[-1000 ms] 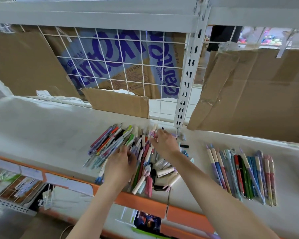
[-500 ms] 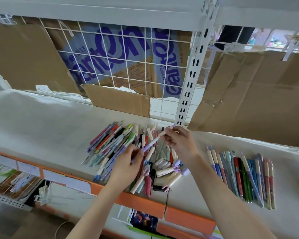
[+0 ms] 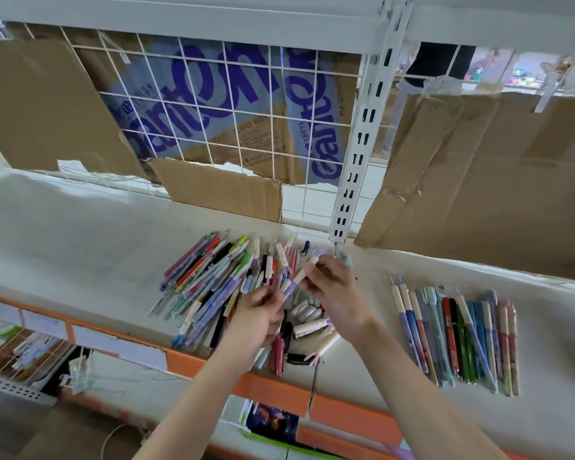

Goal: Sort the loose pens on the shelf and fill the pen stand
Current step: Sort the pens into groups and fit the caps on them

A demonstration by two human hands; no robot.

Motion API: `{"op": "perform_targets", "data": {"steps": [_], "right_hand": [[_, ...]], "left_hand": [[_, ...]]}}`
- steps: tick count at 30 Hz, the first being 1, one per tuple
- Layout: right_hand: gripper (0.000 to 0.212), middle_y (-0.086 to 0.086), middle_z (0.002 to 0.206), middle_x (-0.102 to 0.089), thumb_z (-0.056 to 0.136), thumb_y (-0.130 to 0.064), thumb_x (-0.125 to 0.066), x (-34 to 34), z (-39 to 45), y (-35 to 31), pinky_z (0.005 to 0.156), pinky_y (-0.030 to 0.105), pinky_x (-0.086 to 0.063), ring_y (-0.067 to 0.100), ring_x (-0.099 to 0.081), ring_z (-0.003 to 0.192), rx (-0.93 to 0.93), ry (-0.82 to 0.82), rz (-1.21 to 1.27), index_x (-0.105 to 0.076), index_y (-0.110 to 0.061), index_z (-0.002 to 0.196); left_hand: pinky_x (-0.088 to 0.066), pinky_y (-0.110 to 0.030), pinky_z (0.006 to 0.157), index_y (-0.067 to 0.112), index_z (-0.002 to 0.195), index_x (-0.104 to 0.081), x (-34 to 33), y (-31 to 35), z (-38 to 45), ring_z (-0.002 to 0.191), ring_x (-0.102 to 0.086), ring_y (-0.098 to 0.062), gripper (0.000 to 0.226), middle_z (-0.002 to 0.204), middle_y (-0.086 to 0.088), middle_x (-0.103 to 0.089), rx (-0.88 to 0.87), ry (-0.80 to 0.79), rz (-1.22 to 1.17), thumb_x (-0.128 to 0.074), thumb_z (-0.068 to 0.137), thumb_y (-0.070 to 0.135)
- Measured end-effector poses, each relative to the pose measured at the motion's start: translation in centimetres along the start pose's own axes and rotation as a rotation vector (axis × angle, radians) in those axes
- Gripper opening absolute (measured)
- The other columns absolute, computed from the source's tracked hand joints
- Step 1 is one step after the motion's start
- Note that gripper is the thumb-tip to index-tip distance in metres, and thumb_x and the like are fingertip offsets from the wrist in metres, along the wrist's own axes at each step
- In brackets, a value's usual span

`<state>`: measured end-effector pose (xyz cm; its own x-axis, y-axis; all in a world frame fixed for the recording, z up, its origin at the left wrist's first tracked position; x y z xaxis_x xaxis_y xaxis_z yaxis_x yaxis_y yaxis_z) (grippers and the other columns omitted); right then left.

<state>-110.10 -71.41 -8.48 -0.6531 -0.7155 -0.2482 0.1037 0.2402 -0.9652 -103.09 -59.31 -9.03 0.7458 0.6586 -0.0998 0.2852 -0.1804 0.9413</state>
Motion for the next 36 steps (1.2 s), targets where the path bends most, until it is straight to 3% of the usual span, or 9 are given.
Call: {"op": "perform_targets", "data": {"steps": [5,9,13,16,20,23,27,30,36], "right_hand": [[0.019,0.009,0.072,-0.057,0.097,-0.016,-0.050,0.8,-0.5,-1.4,0.061,0.026,-0.042,0.015,-0.049,0.062,0.049,0.058,-0.122,-0.050,0.002,0.092],[0.010,0.012,0.066,-0.056,0.095,-0.020,-0.053,2.6,-0.3,-3.5,0.060,0.031,-0.042,0.013,-0.048,0.056,0.117,0.128,-0.329,-0.051,-0.013,0.102],[0.021,0.003,0.056,-0.050,0.093,-0.030,-0.056,6.0,-0.3,-3.7,0.052,0.017,-0.039,0.012,-0.046,0.052,0.166,0.254,-0.796,-0.045,-0.023,0.110],[0.029,0.003,0.067,-0.058,0.095,-0.032,-0.051,7.6,-0.6,-2.2,0.057,0.028,-0.046,0.019,-0.056,0.062,0.124,0.297,-1.084,-0.043,-0.017,0.118],[0.027,0.012,0.091,-0.066,0.098,-0.027,-0.045,8.6,-1.5,-0.5,0.067,0.034,-0.044,0.031,-0.062,0.087,0.106,0.332,-1.324,-0.046,-0.012,0.121],[0.022,0.011,0.103,-0.064,0.097,-0.018,-0.046,9.0,-2.0,-0.1,0.077,0.035,-0.041,0.031,-0.057,0.097,0.120,0.311,-1.378,-0.052,-0.009,0.116],[0.021,0.020,0.097,-0.059,0.082,0.003,-0.055,9.2,-1.7,0.3,0.072,0.037,-0.037,0.036,-0.055,0.087,0.195,0.333,-1.393,-0.058,0.000,0.103],[0.031,0.018,0.102,-0.051,0.078,0.007,-0.052,8.8,-1.2,0.0,0.074,0.033,-0.036,0.031,-0.049,0.087,0.149,0.335,-1.425,-0.054,-0.001,0.107],[0.017,0.017,0.085,-0.056,0.075,0.012,-0.058,4.6,-0.2,-0.7,0.052,0.023,-0.030,0.028,-0.053,0.064,0.323,0.232,-1.306,-0.064,0.002,0.088]], "left_hand": [[-0.019,-0.016,0.034,0.016,0.074,-0.050,-2.6,0.7,-0.4,0.036,-0.026,-0.004,0.025,0.050,0.005,-0.038,-0.004,-0.051,-0.068,-0.045,0.099,0.018],[-0.038,-0.027,0.054,0.019,0.074,-0.051,-3.1,1.4,0.0,0.052,-0.050,-0.013,0.026,0.061,0.004,-0.055,-0.317,-0.018,0.534,-0.045,0.098,0.025],[-0.040,-0.012,0.062,0.019,0.092,-0.057,-1.5,0.8,0.2,0.073,-0.056,-0.002,0.009,0.081,0.011,-0.059,-0.426,0.046,0.777,-0.050,0.096,0.024],[-0.037,-0.017,0.058,0.016,0.091,-0.056,0.6,0.6,0.6,0.066,-0.054,-0.001,0.005,0.078,0.009,-0.058,-0.462,0.162,0.850,-0.053,0.094,0.017],[-0.037,-0.025,0.064,0.013,0.090,-0.058,3.5,0.7,0.9,0.076,-0.055,-0.014,0.002,0.088,0.001,-0.061,-0.470,0.322,0.972,-0.057,0.089,0.011],[-0.037,-0.026,0.063,0.011,0.089,-0.059,4.8,0.5,1.0,0.076,-0.057,-0.017,0.002,0.088,-0.001,-0.063,-0.427,0.375,1.014,-0.060,0.087,0.012],[-0.042,-0.027,0.063,0.015,0.088,-0.059,5.0,0.1,0.9,0.076,-0.056,-0.014,0.011,0.088,0.001,-0.061,-0.419,0.359,1.053,-0.065,0.085,0.024],[-0.046,-0.029,0.064,0.021,0.084,-0.058,4.6,0.0,1.1,0.078,-0.055,-0.013,0.012,0.090,0.004,-0.058,-0.418,0.324,1.103,-0.065,0.084,0.030],[-0.048,-0.030,0.070,0.022,0.092,-0.060,4.1,0.2,1.1,0.083,-0.055,-0.016,0.018,0.101,0.004,-0.048,-0.339,0.269,1.206,-0.062,0.084,0.038]]}}
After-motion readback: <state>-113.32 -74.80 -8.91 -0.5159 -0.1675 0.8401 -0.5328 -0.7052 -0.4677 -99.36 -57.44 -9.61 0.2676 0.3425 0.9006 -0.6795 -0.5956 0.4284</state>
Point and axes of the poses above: each hand's wrist, its own z-axis towards the middle knuckle, its own x-axis out of the back of the hand, y = z × x, the point moved 4 cm from there along z, towards the middle knuckle
